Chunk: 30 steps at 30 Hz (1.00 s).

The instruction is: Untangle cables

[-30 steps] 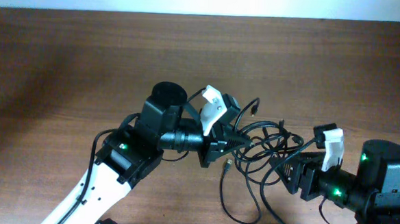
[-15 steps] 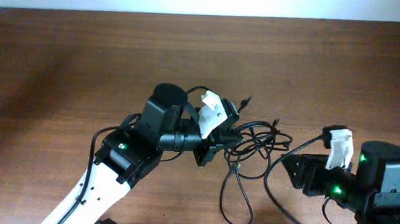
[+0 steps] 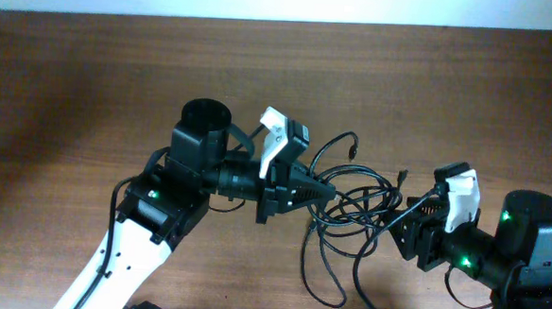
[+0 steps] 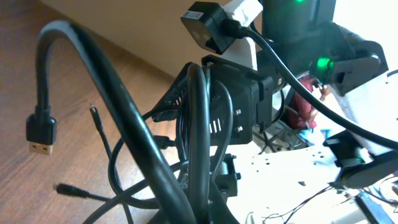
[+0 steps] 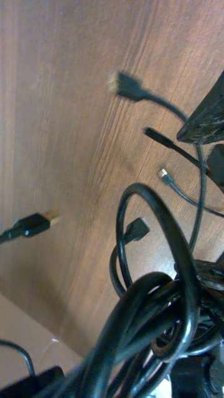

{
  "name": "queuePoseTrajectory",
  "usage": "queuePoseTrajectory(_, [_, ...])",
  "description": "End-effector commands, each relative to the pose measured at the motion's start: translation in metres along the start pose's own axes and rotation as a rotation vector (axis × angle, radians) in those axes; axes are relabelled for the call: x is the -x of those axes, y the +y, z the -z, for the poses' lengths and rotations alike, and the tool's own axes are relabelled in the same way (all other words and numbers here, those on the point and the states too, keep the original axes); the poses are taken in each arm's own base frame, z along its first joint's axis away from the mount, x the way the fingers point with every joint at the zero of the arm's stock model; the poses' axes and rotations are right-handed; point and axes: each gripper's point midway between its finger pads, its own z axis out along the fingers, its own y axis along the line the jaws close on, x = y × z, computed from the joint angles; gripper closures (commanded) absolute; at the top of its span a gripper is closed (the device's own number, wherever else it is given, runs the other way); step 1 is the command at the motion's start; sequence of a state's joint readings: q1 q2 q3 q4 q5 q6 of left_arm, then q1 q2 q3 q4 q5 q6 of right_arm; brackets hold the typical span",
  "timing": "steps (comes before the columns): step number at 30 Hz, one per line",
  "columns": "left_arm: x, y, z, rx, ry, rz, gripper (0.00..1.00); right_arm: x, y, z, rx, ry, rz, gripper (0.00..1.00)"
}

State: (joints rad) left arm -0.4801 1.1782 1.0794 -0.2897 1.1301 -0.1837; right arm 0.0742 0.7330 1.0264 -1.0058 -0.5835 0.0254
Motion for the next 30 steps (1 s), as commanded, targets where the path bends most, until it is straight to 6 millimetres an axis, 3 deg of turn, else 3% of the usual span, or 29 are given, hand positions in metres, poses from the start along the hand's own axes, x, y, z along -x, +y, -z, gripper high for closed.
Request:
queuePoseTrajectory(1, [0.009,-0.015,0.005,-0.034,-0.017,0.028,1.00,0.011,0.022,0.003,0.123,-0.043,0.078,0.42])
queuePoseTrajectory(5, [0.025,-0.027,0.006,-0.094,-0.045,0.200,1.00,0.034,0.024,0.005,0.123,-0.132,0.129,0.42])
queuePoseTrajectory(8, [0.018,-0.046,0.009,-0.199,0.005,0.192,1.00,0.063,0.028,0.011,0.124,-0.248,0.171,0.42])
queuePoseTrajectory(11, [0.018,-0.047,0.009,-0.203,0.007,0.192,1.00,0.080,-0.002,0.013,-0.042,-0.312,0.078,0.42])
queuePoseTrajectory(13, [0.018,-0.048,0.009,-0.209,0.011,0.191,1.00,0.087,-0.007,0.010,-0.054,-0.328,0.052,0.42])
queuePoseTrajectory(16, [0.018,-0.048,0.009,-0.209,0.010,0.191,1.00,0.086,-0.016,-0.002,-0.061,-0.293,0.002,0.42])
queuePoseTrajectory(17, [0.018,-0.047,0.010,-0.205,0.007,0.190,1.00,0.081,-0.008,-0.008,0.005,-0.256,-0.002,0.42])
queuePoseTrajectory(21, [0.030,-0.021,0.033,-0.119,-0.061,0.196,1.00,0.048,0.000,-0.014,0.061,-0.121,-0.072,0.41])
queuePoseTrajectory(22, [0.033,-0.023,0.042,-0.137,-0.071,0.068,1.00,0.042,0.006,-0.014,0.099,-0.095,-0.085,0.41])
queuePoseTrajectory(24, [0.024,-0.048,0.051,-0.280,-0.067,-0.362,1.00,0.036,0.006,-0.015,0.103,-0.069,-0.145,0.42])
queuePoseTrajectory(26, [0.024,-0.047,0.051,-0.273,-0.090,-0.515,1.00,0.036,0.006,-0.015,0.105,-0.066,-0.213,0.42])
queuePoseTrajectory(28, [0.023,-0.047,0.051,-0.273,-0.089,-0.510,1.00,0.037,0.033,-0.010,0.258,-0.064,-0.098,0.41])
queuePoseTrajectory(30, [0.023,-0.047,0.051,-0.271,-0.095,-0.552,1.00,0.035,0.043,-0.007,0.320,-0.053,-0.084,0.41])
